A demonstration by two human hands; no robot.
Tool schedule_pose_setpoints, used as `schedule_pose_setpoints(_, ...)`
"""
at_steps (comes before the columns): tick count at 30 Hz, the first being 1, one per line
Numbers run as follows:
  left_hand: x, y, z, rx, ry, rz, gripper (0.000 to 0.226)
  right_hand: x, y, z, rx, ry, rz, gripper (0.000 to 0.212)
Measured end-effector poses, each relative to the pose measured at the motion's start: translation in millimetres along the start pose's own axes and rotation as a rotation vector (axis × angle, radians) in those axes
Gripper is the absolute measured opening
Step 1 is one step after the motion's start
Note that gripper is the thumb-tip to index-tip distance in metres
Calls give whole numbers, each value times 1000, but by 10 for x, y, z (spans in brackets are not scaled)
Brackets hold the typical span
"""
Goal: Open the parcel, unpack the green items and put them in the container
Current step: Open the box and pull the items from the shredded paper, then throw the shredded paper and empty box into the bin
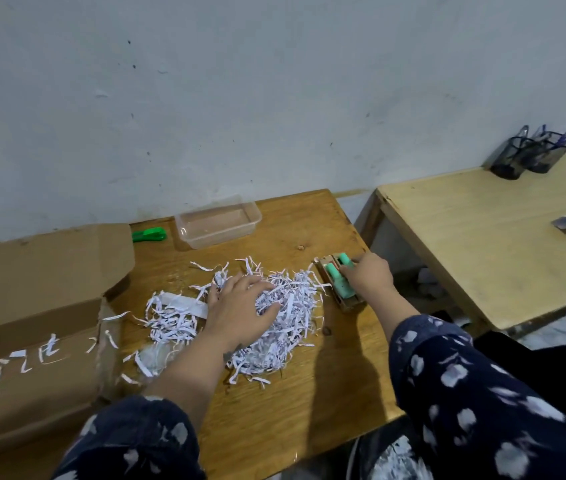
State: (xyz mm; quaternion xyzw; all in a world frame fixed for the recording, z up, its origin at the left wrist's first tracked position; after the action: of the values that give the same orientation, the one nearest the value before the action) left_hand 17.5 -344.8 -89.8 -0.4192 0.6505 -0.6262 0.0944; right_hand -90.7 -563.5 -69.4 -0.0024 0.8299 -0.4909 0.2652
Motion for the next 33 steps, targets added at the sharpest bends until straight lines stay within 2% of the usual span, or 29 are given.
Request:
schedule_pose_setpoints(2, 0, 21, -27, 1, 20, -13, 42, -39, 8, -23, -3, -13, -48, 42)
schedule_pose_setpoints(3, 3, 4, -45, 15, 38, -41, 43, -80, -16, -48, 49, -45, -119, 44)
schedule_pose_setpoints(5, -9, -82, -72, 87, 67, -97, 50, -227, -38, -156, 187, -197, -174, 43)
schedule_pose_setpoints(6, -34, -153, -86, 140, 64, -116, 54, -326, 2, -242, 202, -308, -119, 43)
schedule_pose_setpoints(8, -172, -275, -119, 218, 14, -105, 60, -517, 207, -468, 60, -529, 14, 52)
schedule_pose_setpoints(10, -416, -309, -202, 205, -80, -36, 69, -616, 510, -737, -162, -679, -45, 79)
schedule_pose_setpoints(13, -838, -211, -427, 65, -215, 37, 96, -551, 912, -952, -394, -779, -288, 111)
schedule_pose_setpoints(16, -1016, -52, -585, -167, -215, 51, 115, -567, 1103, -901, -389, -835, -407, 120)
schedule_pose_setpoints(19, -986, 56, -665, -246, -98, 126, 128, -674, 1232, -762, -306, -894, -482, 119)
schedule_pose_setpoints(22, -934, 108, -743, -157, -58, 153, 139, -779, 1326, -669, -207, -951, -542, 113)
schedule_pose_setpoints(25, -885, 104, -686, -48, -141, 138, 142, -895, 1398, -612, -172, -971, -532, 105)
schedule_pose_setpoints(28, -870, 78, -507, -21, -187, 99, 139, -962, 1419, -606, -204, -980, -483, 91)
schedule_pose_setpoints(30, -864, 44, -392, -21, -148, 88, 136, -948, 1369, -633, -276, -953, -393, 86)
schedule_pose_setpoints(33, -873, 33, -262, -37, -80, 64, 126, -866, 1225, -698, -426, -851, -233, 64)
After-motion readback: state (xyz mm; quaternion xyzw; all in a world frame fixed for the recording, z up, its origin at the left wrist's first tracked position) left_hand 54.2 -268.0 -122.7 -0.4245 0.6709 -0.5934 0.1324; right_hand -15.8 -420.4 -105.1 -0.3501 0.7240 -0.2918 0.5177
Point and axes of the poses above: each hand's wrist, its own z-axis towards the middle knuckle, its own y-axis out of the palm, x = y × z, the point moved 6 cm from there along z, towards the middle knuckle, and after that the axes turned 3 degrees about -x, right-handed, at the moved point
